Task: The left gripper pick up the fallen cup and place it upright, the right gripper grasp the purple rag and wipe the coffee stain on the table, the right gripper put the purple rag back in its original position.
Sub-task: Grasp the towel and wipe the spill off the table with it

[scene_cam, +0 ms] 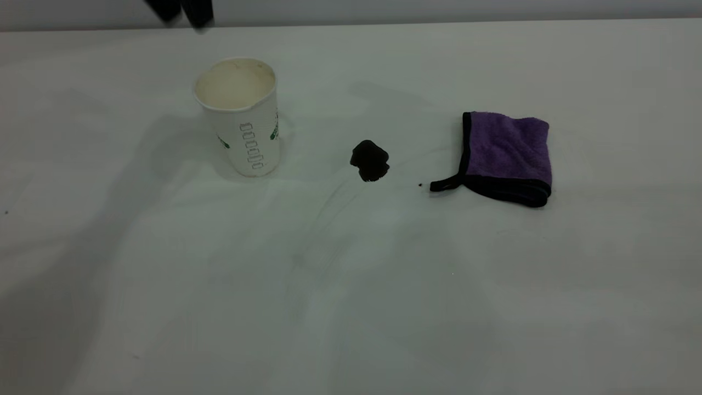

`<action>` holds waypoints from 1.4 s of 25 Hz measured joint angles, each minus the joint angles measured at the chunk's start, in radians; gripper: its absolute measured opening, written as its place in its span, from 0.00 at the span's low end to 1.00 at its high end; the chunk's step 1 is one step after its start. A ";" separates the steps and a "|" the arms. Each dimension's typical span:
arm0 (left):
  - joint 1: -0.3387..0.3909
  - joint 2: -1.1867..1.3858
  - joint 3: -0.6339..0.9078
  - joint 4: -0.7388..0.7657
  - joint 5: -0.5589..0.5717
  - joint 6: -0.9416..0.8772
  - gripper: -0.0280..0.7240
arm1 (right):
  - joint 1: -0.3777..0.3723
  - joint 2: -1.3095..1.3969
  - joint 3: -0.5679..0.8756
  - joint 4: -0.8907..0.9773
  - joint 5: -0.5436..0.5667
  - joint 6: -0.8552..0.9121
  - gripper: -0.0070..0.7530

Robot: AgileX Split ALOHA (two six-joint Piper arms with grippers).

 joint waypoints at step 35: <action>0.000 -1.400 1.195 0.039 0.068 -0.150 0.64 | 0.000 0.000 0.000 0.000 -0.001 0.000 0.46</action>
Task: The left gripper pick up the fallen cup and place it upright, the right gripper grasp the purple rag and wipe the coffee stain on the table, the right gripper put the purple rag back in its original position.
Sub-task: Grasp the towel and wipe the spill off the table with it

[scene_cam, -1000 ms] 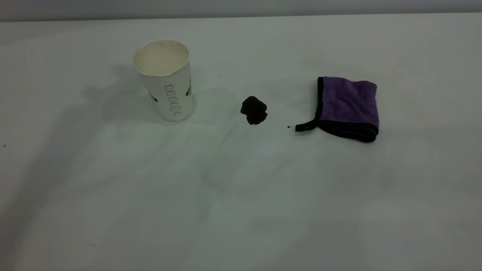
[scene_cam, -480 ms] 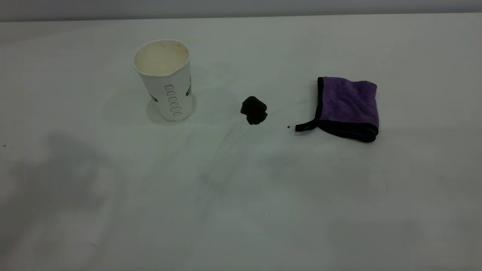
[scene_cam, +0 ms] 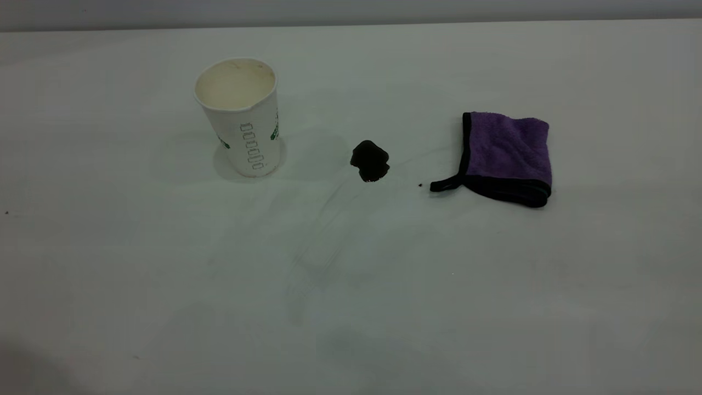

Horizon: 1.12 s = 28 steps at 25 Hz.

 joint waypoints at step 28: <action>0.158 -0.707 0.191 0.002 -0.053 -0.056 0.64 | 0.000 0.000 0.000 0.000 0.000 0.000 0.46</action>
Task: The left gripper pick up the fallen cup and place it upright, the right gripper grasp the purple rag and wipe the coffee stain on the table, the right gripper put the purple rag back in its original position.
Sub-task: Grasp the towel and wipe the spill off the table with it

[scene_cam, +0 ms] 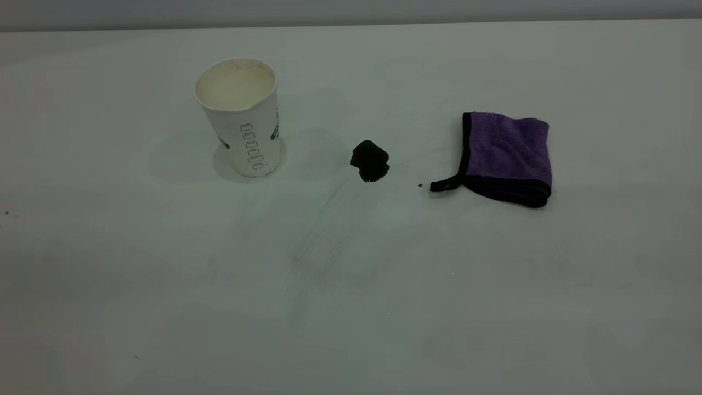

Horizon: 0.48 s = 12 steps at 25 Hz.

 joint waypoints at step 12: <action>0.088 -0.092 0.000 0.000 0.008 0.000 0.64 | 0.000 0.020 -0.036 0.040 -0.054 -0.016 0.50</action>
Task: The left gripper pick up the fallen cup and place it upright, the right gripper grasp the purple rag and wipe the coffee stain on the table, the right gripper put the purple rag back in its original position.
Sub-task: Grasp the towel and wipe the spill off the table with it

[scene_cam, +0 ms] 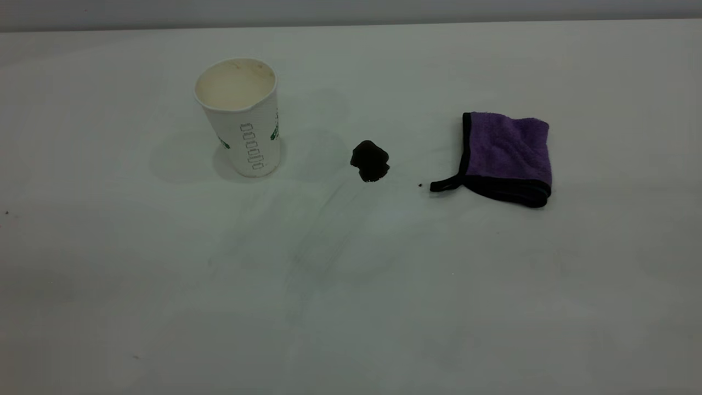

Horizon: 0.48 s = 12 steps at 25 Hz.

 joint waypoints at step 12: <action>-0.034 0.000 0.000 0.000 0.001 0.000 0.64 | 0.000 0.608 -0.061 0.220 -0.314 -0.330 0.65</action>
